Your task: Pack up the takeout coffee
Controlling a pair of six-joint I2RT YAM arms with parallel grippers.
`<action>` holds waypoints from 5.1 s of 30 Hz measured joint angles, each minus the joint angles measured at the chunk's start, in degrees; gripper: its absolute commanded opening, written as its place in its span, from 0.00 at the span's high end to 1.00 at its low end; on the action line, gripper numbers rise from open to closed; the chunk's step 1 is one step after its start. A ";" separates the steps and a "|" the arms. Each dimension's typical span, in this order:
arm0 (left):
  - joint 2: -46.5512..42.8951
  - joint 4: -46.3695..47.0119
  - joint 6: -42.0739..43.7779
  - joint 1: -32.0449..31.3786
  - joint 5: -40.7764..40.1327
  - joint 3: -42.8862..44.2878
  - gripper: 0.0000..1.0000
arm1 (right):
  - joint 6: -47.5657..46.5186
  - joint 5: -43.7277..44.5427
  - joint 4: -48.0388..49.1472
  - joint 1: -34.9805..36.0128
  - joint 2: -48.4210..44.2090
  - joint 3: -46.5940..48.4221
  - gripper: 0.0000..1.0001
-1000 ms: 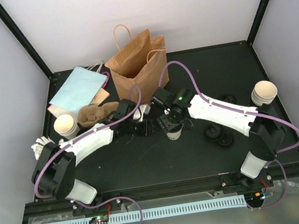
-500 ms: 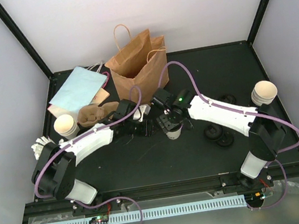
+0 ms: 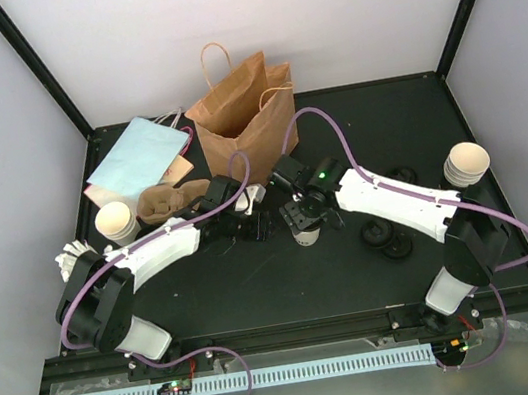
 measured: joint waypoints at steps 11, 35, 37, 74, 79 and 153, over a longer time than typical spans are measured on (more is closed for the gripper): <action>0.00 0.00 -0.02 0.00 0.00 0.02 0.46 | 0.02 -0.39 2.60 0.00 -0.42 -2.12 0.21; 0.98 0.26 -0.04 0.00 0.39 1.88 0.46 | 0.07 -2.12 11.82 0.00 -6.34 -10.32 0.21; 1.22 0.26 -0.04 0.00 0.44 1.88 0.46 | 0.04 -2.29 12.50 0.00 -6.45 -10.69 0.21; 1.95 0.87 -0.07 0.00 1.11 1.88 0.46 | -3.30 -1.75 25.07 0.00 -20.04 -23.67 0.22; 2.54 1.01 -0.09 0.00 1.25 1.88 0.46 | -3.63 -1.73 26.08 0.00 -20.04 -23.91 0.22; -1.99 2.60 -2.34 0.68 -0.33 -0.83 0.47 | -4.94 0.02 30.99 0.04 -11.98 -23.50 0.26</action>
